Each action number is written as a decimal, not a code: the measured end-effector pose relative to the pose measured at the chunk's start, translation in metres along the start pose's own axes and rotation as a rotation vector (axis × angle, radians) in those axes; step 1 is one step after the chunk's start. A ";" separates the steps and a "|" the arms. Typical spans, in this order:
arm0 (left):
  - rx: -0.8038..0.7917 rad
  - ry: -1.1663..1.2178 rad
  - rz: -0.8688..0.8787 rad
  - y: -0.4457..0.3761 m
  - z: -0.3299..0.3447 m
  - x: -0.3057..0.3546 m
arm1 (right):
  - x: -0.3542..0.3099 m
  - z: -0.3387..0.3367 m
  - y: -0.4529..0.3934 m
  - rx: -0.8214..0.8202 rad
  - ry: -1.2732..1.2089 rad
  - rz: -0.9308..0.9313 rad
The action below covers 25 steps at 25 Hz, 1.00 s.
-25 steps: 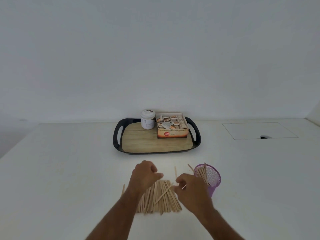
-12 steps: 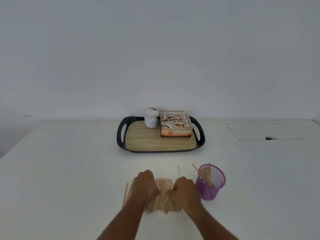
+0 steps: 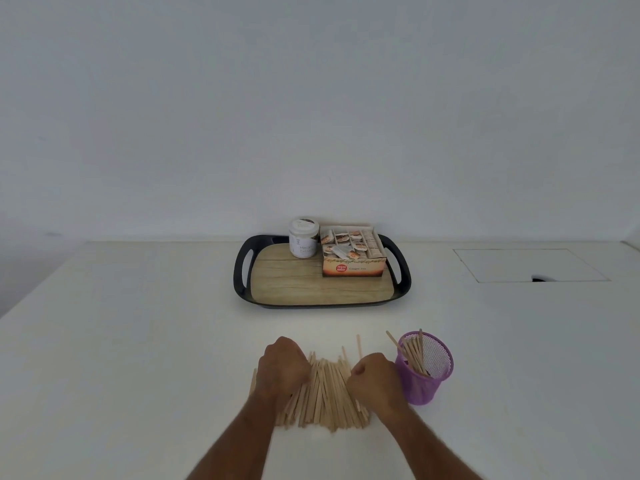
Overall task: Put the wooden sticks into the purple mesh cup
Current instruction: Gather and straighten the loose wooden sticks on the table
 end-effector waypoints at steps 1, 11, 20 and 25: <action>0.003 0.020 0.008 -0.001 -0.003 0.001 | -0.001 -0.002 0.001 0.000 -0.008 -0.012; 0.031 0.469 0.173 0.017 -0.027 0.051 | -0.028 -0.044 0.053 0.258 -0.280 -0.260; -0.022 0.709 0.555 0.057 -0.003 0.144 | 0.028 -0.152 0.082 0.765 -0.402 -0.234; -0.017 0.512 0.647 0.067 0.028 0.160 | 0.052 -0.140 0.069 0.704 -0.316 -0.143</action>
Point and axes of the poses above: each hand's wrist, its own y-axis away from the middle knuckle, its own z-axis out of the palm, x = y × z, the point moved 6 cm from there along -y, towards the middle knuckle, and after that the axes turned 4 degrees about -x, right-handed, at the moved point
